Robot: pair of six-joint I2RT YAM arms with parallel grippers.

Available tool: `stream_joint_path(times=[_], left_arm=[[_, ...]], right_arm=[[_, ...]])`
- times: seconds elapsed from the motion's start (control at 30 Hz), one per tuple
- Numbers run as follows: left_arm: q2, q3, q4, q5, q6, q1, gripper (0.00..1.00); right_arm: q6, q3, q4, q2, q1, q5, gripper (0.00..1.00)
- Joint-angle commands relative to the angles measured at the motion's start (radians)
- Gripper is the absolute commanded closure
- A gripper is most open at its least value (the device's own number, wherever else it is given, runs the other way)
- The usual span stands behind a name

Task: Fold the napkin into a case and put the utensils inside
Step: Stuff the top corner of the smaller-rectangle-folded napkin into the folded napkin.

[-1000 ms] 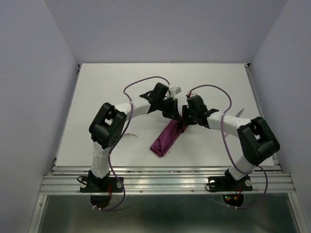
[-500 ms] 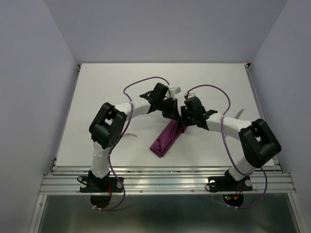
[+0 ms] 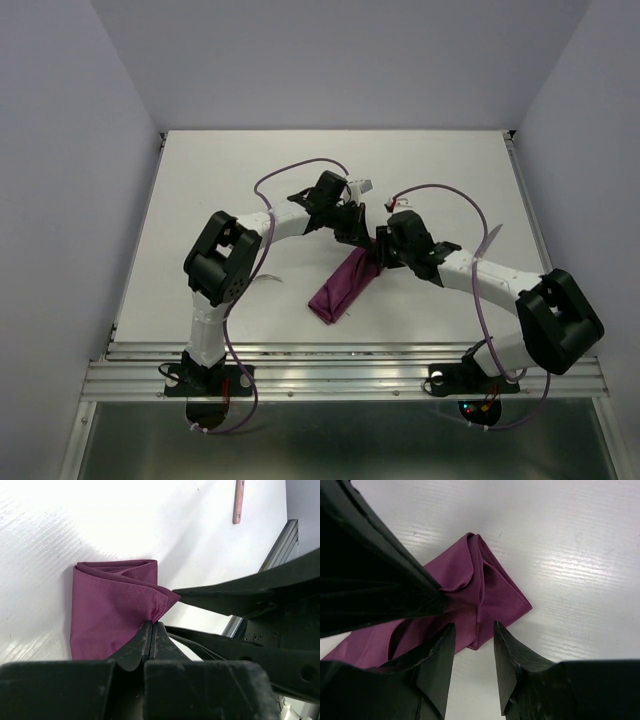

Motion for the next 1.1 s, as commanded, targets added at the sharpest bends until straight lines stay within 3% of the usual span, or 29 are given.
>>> stream_joint_path(times=[0.0, 0.7, 0.9, 1.07], left_arm=[[-0.014, -0.012, 0.039, 0.015, 0.002, 0.005, 1.0], [-0.025, 0.002, 0.043, 0.026, -0.01, 0.009, 1.0], [-0.021, 0.0, 0.042, 0.029, -0.01, 0.009, 1.0], [-0.014, -0.001, 0.042, 0.032, -0.007, 0.01, 1.0]], right_arm=[[-0.011, -0.059, 0.148, -0.089, 0.013, 0.023, 0.57], [-0.051, -0.028, 0.143, 0.05, 0.031, 0.054, 0.62], [-0.039, -0.028, 0.147, 0.067, 0.041, 0.115, 0.66], [-0.019, -0.028, 0.152, 0.066, 0.05, 0.153, 0.79]])
